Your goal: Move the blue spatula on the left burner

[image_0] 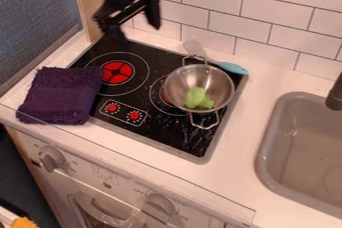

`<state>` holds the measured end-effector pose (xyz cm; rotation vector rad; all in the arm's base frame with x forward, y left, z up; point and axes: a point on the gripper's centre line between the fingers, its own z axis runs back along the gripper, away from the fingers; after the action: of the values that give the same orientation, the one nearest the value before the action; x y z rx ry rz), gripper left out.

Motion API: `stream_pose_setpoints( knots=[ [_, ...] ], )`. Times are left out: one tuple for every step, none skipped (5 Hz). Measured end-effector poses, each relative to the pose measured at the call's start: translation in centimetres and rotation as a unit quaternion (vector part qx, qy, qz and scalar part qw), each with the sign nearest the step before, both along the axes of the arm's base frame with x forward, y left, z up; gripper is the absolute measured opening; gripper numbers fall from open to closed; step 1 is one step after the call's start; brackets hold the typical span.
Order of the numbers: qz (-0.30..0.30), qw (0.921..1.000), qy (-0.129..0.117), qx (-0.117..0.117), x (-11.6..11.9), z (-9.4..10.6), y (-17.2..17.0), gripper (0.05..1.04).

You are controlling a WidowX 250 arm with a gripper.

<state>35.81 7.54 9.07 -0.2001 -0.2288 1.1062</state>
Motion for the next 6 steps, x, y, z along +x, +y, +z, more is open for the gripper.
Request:
stream_pose_setpoints(
  knots=[
    [-0.028, 0.9995, 0.004, 0.009, 2.3, -0.6, -3.4, 1.000],
    [-0.053, 0.9986, 0.006, 0.006, 4.7, -1.0, -7.3, 1.000],
    [-0.082, 0.9966, 0.005, 0.005, 6.6, -1.8, -10.1, 1.000],
    [-0.113, 0.9935, 0.008, 0.013, 7.5, -2.3, -12.8, 1.000],
    [-0.129, 0.9915, 0.016, 0.008, 8.2, -3.6, -14.7, 1.000],
    [-0.133, 0.9907, 0.025, 0.016, 8.5, -4.5, -15.0, 1.000]
  ],
)
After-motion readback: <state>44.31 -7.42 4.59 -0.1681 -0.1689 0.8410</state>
